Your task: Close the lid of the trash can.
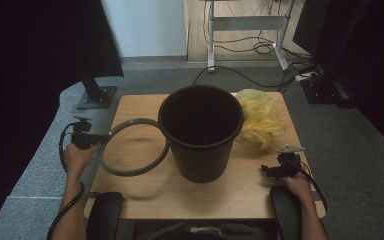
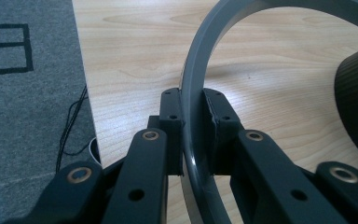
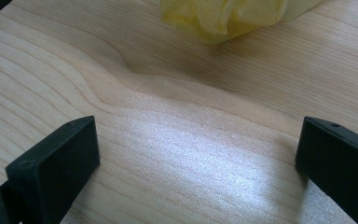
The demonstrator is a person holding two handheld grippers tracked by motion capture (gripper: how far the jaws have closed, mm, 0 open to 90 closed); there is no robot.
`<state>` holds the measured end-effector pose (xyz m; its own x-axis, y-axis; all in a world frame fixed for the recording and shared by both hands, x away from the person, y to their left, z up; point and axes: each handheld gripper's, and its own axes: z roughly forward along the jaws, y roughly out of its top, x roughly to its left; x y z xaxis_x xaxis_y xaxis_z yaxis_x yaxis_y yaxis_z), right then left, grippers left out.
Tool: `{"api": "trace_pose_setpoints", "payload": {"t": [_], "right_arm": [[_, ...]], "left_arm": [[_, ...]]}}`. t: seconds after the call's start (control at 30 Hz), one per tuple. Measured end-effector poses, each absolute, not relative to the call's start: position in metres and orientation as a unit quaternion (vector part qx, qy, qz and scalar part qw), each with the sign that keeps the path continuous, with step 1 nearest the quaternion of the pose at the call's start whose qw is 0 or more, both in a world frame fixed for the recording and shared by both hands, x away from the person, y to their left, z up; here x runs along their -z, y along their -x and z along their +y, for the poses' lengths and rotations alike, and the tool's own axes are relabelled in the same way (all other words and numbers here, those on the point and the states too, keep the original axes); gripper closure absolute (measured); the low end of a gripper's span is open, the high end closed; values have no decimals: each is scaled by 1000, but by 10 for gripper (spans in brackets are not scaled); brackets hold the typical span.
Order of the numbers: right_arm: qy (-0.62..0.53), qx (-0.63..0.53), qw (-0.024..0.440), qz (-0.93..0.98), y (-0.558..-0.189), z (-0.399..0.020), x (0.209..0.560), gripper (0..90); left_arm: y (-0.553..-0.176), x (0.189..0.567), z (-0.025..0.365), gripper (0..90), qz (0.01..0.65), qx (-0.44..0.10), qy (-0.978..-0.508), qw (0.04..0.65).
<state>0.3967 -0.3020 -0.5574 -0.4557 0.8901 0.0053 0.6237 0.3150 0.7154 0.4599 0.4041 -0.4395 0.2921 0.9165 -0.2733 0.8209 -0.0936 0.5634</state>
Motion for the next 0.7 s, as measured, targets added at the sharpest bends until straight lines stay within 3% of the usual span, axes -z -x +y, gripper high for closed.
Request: {"api": "trace_pose_setpoints", "payload": {"t": [0.7], "right_arm": [[-482, -333, 200, 785, -397, -301, 558, 0]], "left_arm": [[-456, 383, 418, 792, 589, -69, -735, 329]]}}
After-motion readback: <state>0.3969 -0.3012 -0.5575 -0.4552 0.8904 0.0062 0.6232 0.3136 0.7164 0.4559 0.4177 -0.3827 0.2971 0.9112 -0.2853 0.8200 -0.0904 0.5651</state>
